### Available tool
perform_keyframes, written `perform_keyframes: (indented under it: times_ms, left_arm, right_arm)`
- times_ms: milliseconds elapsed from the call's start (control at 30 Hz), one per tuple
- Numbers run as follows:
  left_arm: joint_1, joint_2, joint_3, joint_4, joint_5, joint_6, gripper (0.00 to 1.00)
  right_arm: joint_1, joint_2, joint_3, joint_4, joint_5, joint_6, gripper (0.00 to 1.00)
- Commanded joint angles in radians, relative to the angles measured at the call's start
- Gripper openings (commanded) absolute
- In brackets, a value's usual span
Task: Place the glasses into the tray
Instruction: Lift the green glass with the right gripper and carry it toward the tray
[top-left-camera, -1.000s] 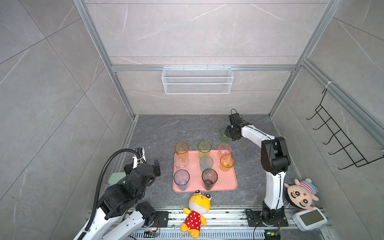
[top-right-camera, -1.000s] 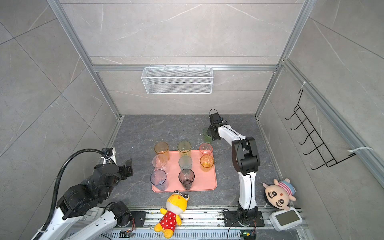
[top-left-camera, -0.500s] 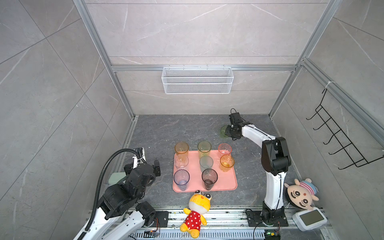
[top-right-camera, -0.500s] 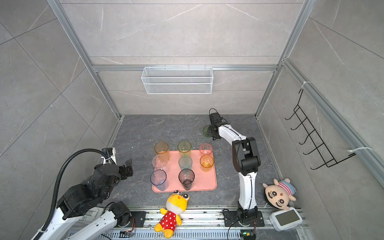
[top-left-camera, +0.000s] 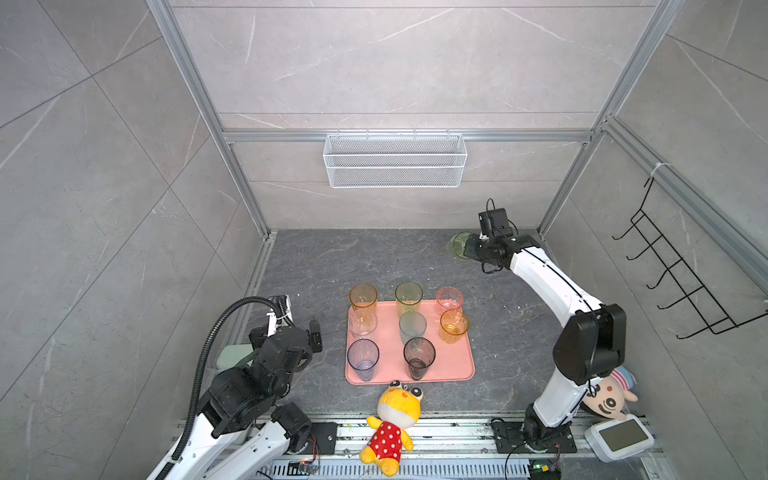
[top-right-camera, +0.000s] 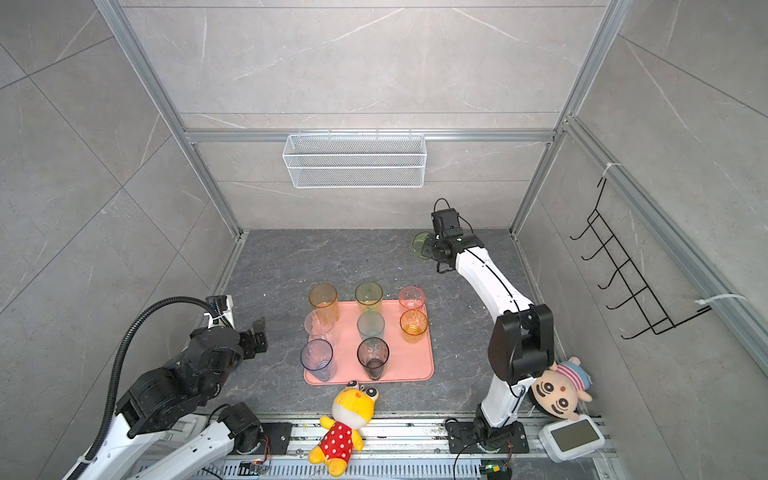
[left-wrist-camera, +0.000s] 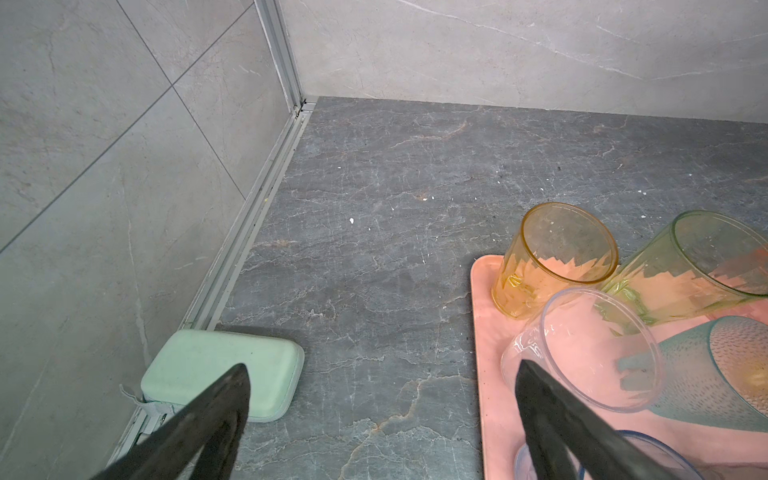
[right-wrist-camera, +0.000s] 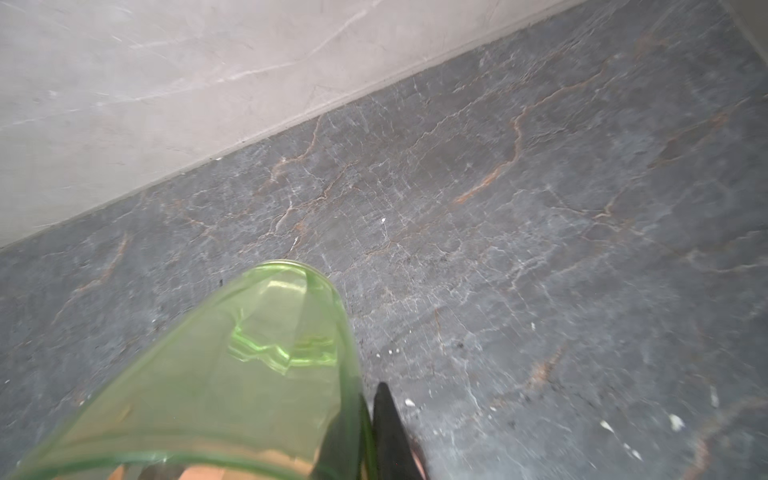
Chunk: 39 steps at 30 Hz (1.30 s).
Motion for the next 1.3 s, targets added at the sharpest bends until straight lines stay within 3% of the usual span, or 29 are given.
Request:
perform_keyframes:
  times_ms: [0,733,1267]
  left_arm:
    - [-0.004,0.024,-0.003,0.054,0.011,-0.007,1.0]
    - [-0.003,0.092,-0.035,0.278,-0.055,0.026,1.0]
    - [-0.003,0.096,-0.035,0.282,-0.047,0.004,1.0]
  right_arm:
    - [0.001,-0.091,-0.019,-0.091,-0.023,-0.041,0.02]
    - [0.032,-0.417,-0.025,-0.508,-0.226,-0.164,0.0]
    - [0.276,-0.47,-0.089,-0.734,-0.055,-0.143,0.0]
